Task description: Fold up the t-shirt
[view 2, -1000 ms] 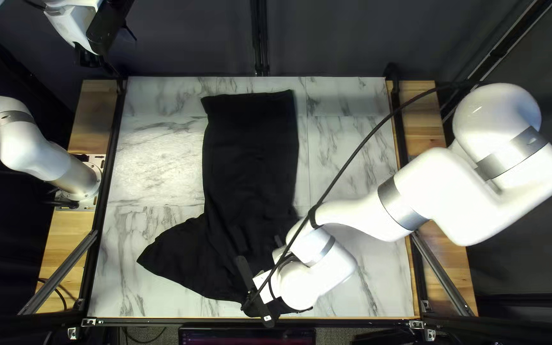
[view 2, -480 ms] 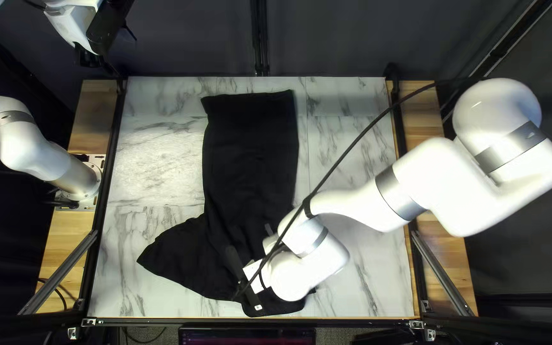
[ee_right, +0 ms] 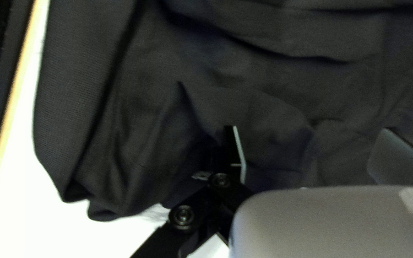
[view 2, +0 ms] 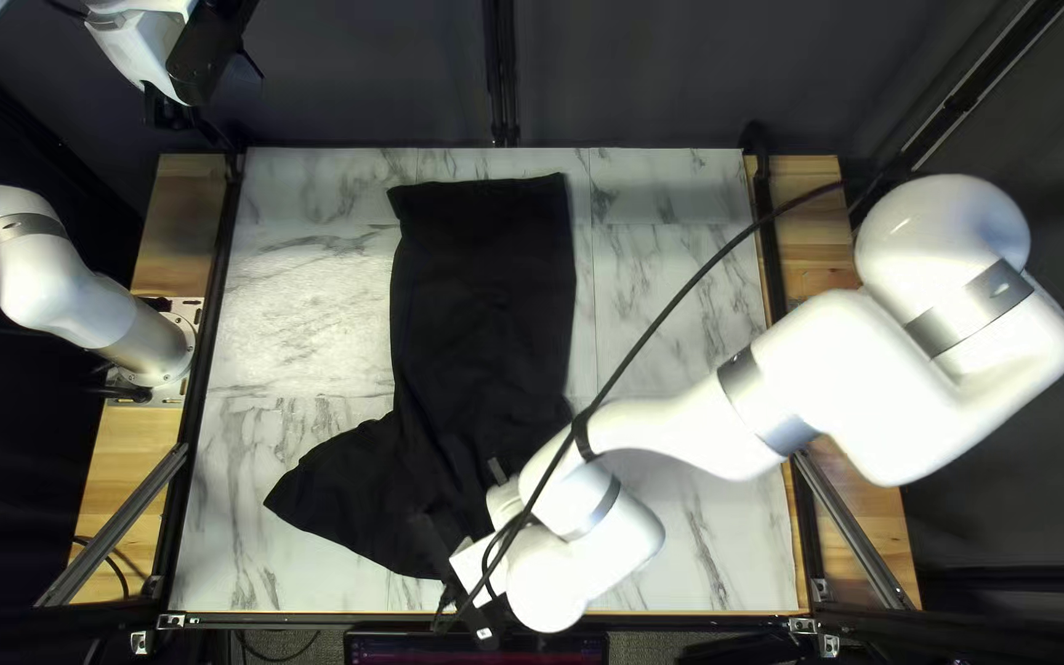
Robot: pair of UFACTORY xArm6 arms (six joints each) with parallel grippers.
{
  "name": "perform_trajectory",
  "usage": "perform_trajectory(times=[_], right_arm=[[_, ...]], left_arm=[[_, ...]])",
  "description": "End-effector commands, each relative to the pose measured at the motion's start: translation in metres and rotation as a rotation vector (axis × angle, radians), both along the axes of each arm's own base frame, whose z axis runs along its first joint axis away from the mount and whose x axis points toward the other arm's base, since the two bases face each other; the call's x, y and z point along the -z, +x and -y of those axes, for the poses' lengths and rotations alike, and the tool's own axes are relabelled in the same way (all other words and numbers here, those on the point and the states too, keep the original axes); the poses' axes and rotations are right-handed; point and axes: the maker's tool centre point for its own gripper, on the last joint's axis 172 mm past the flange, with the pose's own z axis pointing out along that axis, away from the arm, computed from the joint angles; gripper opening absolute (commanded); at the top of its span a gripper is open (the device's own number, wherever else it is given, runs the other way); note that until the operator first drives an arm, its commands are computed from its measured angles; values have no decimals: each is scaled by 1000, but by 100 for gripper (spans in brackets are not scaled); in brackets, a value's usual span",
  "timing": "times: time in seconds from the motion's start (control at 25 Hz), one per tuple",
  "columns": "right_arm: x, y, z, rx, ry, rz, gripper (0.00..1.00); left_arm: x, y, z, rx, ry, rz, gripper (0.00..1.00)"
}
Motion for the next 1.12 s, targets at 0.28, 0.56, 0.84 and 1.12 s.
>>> perform_trajectory(times=[0.28,0.56,0.84,1.12], right_arm=[[15,-3,6,13,-10,-24,100],[14,18,26,23,-55,7,100],[-5,46,9,-35,-74,23,100],[-12,45,-8,-65,-80,19,100]], left_arm=[[0,0,0,0,0,0,100],[0,0,0,0,0,0,100],[0,0,0,0,0,0,100],[0,0,0,0,0,0,100]])
